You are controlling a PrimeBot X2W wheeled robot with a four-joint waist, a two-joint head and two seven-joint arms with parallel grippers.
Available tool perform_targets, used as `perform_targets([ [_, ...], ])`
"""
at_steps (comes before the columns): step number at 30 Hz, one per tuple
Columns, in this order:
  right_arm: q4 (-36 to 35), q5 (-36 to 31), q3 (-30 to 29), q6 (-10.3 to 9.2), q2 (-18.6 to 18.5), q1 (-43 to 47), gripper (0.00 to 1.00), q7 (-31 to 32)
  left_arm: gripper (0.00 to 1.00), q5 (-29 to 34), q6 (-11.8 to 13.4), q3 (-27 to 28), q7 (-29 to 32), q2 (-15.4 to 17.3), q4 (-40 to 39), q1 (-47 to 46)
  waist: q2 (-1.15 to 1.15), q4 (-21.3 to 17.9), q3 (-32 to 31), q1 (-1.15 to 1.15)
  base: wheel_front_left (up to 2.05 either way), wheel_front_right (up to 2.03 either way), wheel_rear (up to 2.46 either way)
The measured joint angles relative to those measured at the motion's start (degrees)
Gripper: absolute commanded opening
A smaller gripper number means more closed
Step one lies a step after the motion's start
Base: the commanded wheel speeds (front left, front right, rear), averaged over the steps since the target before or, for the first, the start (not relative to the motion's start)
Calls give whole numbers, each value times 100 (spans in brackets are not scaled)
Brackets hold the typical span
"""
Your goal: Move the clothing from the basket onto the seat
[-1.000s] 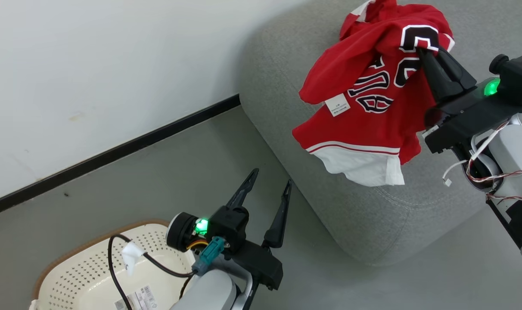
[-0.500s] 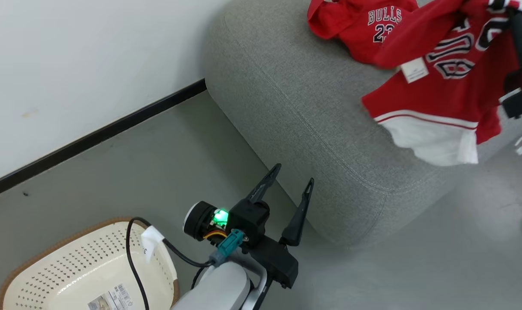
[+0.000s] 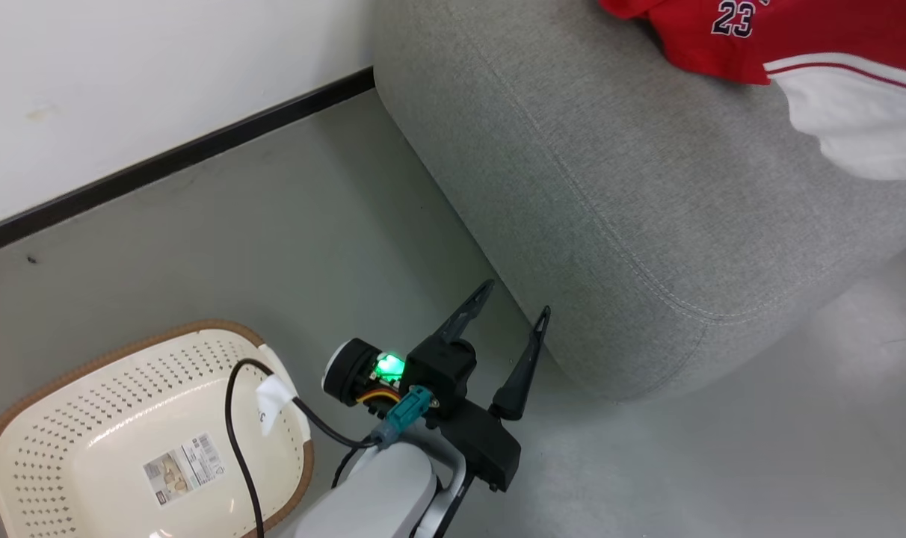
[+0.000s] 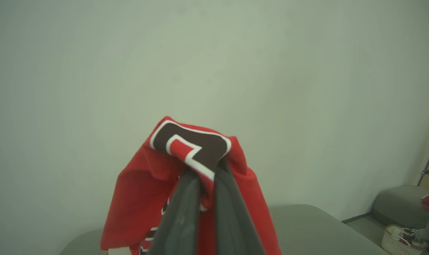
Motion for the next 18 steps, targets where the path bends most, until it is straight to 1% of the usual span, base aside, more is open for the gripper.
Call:
perform_targets([
  [1,0,0,0,0,0,0,0,0,100,0,0,0,0,0,0,0,0,0,0,0,0,0,0],
  [2,22,0,-93,0,-113,-138,0,0,100,0,1,-16,0,3,12,-111,0,61,112,0,0,0,0],
  [11,307,-1,-468,0,-545,-694,0,-1,100,1,4,-222,0,9,87,-420,0,308,600,0,0,0,0],
  [12,457,-7,-522,0,-649,-873,0,0,100,0,4,-287,0,12,91,-507,0,367,728,1,0,0,0],
  [13,457,-7,-522,0,-649,-873,0,0,100,0,4,-287,0,12,91,-507,0,367,728,1,0,0,0],
  [18,765,-30,-665,0,-922,-1266,0,-1,100,-1,4,-423,0,20,100,-720,0,512,1060,1,0,0,0],
])
